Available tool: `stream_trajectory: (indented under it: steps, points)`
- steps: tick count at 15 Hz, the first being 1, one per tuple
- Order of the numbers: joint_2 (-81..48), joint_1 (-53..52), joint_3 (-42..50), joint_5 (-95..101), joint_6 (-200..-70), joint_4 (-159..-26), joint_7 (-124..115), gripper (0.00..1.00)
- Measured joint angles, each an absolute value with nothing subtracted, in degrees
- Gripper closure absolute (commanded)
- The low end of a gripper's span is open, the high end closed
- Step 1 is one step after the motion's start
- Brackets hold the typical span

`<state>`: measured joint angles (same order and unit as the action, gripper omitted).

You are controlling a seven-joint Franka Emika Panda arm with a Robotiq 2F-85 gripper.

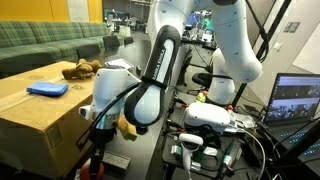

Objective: Pick up all the objects on the table and put them on the box then pick up the objects on the box and put them on the table

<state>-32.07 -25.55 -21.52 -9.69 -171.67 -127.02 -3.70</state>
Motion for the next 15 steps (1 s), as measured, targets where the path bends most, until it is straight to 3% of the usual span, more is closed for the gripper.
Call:
stream_trajectory:
  steps: [14, 15]
  points:
    - [-39.60, -35.58, -10.98, -7.93, -177.86, -122.27, -7.71, 0.00]
    - [-39.92, -37.52, -8.91, -7.91, -178.20, -122.06, -8.45, 0.16]
